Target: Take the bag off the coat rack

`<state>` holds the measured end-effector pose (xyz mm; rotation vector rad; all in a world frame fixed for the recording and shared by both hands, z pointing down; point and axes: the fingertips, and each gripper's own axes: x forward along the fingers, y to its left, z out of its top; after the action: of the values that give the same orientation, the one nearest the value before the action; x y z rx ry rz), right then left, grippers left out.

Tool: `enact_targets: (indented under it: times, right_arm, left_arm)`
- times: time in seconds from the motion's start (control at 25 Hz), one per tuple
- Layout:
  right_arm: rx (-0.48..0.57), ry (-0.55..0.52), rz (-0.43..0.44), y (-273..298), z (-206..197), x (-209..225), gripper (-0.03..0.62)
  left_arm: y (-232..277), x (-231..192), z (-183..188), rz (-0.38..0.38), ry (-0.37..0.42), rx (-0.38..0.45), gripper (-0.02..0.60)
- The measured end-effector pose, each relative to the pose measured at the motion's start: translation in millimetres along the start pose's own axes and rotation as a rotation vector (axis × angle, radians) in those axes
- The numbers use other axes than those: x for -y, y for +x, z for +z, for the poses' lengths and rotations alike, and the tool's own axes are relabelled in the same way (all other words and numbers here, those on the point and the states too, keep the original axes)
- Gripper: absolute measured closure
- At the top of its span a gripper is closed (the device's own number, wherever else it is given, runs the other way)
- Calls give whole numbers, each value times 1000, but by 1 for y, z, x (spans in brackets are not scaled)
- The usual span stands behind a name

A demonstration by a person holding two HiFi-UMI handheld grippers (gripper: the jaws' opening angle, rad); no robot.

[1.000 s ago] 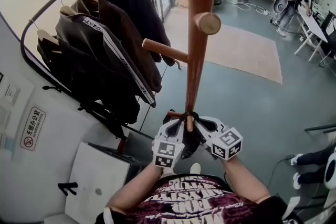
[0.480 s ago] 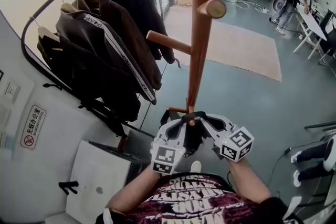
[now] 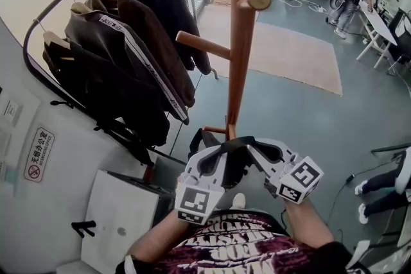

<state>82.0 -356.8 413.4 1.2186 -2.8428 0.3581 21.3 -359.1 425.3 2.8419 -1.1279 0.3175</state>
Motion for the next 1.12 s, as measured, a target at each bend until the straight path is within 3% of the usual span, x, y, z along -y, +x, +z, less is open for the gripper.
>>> enact_targets:
  times: [0.28, 0.76, 1.12]
  right_arm:
    - [21, 12, 40, -13, 4, -17, 562]
    - [-19, 22, 108, -20, -35, -40, 562]
    - [-59, -14, 112, -22, -56, -47, 563]
  left_arm:
    - [-17, 10, 5, -9, 8, 7, 574]
    - [-28, 21, -33, -18, -47, -39, 574]
    - [-28, 26, -50, -18, -85, -66, 574]
